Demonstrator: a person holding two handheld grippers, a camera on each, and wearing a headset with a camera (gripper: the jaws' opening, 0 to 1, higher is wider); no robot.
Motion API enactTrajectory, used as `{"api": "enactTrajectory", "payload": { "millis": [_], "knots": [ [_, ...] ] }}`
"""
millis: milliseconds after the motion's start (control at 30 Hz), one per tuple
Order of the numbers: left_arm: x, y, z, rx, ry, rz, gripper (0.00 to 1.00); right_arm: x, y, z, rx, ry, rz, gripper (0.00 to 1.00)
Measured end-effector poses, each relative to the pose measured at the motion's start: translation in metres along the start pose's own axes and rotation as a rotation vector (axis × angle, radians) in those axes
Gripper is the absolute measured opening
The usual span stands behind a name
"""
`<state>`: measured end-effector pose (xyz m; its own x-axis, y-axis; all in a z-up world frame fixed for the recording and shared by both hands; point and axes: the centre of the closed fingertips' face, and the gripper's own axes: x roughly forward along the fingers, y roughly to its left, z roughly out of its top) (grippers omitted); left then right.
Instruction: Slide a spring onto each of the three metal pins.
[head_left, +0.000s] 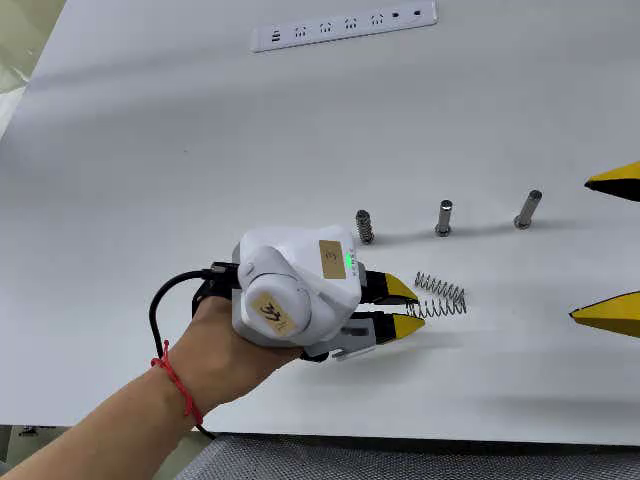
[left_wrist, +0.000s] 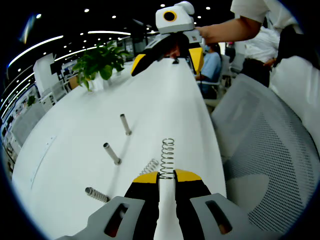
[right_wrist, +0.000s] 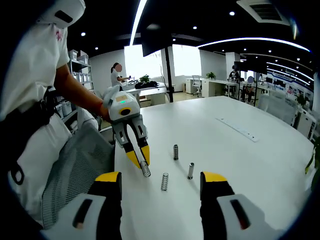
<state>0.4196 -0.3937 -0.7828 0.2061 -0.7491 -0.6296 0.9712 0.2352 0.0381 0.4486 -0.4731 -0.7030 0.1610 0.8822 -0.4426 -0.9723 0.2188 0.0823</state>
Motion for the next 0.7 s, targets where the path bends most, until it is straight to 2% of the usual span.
{"api": "enactTrajectory", "payload": {
  "millis": [133,367,433,700],
  "knots": [
    [-0.008,0.000,0.015,0.002,-0.044,0.026,0.10,0.009,0.010,0.013,-0.017,-0.008,0.041,0.59],
    [-0.023,0.002,0.042,-0.007,-0.131,0.059,0.10,0.022,0.023,0.023,-0.016,0.003,0.105,0.43],
    [-0.028,0.004,0.048,-0.015,-0.156,0.071,0.10,0.025,0.025,0.026,-0.014,-0.005,0.111,0.41],
    [-0.042,0.008,0.062,-0.055,-0.230,0.105,0.10,0.030,0.027,0.041,0.055,-0.058,0.128,0.32]
  ]
}}
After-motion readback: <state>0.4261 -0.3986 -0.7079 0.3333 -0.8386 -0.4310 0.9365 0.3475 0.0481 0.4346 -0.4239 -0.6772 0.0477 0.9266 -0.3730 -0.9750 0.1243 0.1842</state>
